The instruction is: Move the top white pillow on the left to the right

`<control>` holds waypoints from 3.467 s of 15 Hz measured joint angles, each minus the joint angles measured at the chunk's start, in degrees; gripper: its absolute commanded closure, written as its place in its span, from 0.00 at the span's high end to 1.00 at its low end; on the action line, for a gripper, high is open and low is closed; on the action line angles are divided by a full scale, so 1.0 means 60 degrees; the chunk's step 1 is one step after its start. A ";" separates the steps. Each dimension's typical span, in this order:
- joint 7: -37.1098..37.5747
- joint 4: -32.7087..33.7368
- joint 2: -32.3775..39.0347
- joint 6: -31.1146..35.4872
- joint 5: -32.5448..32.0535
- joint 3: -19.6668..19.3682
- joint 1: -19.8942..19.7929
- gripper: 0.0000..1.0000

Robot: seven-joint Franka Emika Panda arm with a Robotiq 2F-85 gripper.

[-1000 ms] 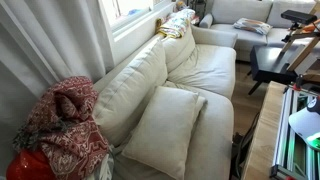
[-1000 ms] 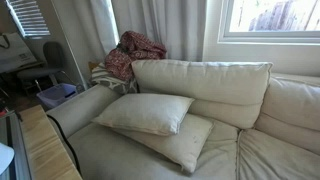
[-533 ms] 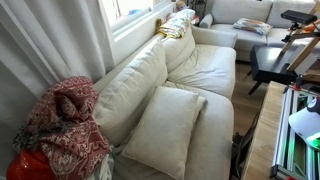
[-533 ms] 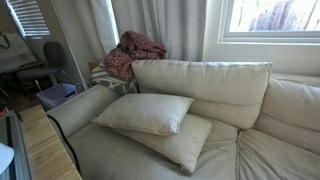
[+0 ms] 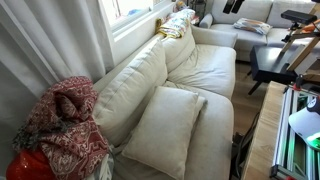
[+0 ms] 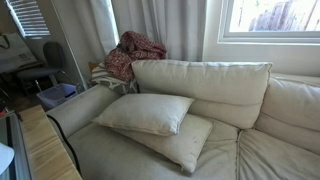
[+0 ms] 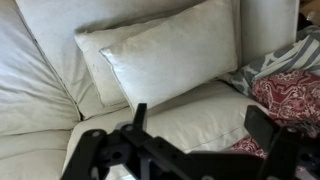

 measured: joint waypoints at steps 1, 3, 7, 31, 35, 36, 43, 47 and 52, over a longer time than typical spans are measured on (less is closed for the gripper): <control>-0.0338 0.0042 0.0589 0.0503 -0.0001 -0.0156 -0.0007 1.00; -0.0953 0.0267 0.1799 0.1397 0.0042 -0.0369 -0.0002 1.00; -0.2122 0.1073 0.4308 0.2997 0.0600 -0.0436 0.0100 1.00; -0.4366 0.8479 1.3515 0.1708 0.1654 0.1741 -0.2213 1.00; -0.4598 1.0298 1.5179 0.0611 0.1653 0.2059 -0.2513 1.00; -0.4606 1.0775 1.5583 0.0339 0.1653 0.2107 -0.2552 1.00; -0.4575 1.3799 1.8031 -0.1143 0.1608 0.2145 -0.2704 1.00; -0.4398 1.5488 1.9321 -0.1802 0.1608 0.2077 -0.2713 1.00; -0.3906 1.6359 2.0014 -0.1759 0.1592 0.2020 -0.2724 1.00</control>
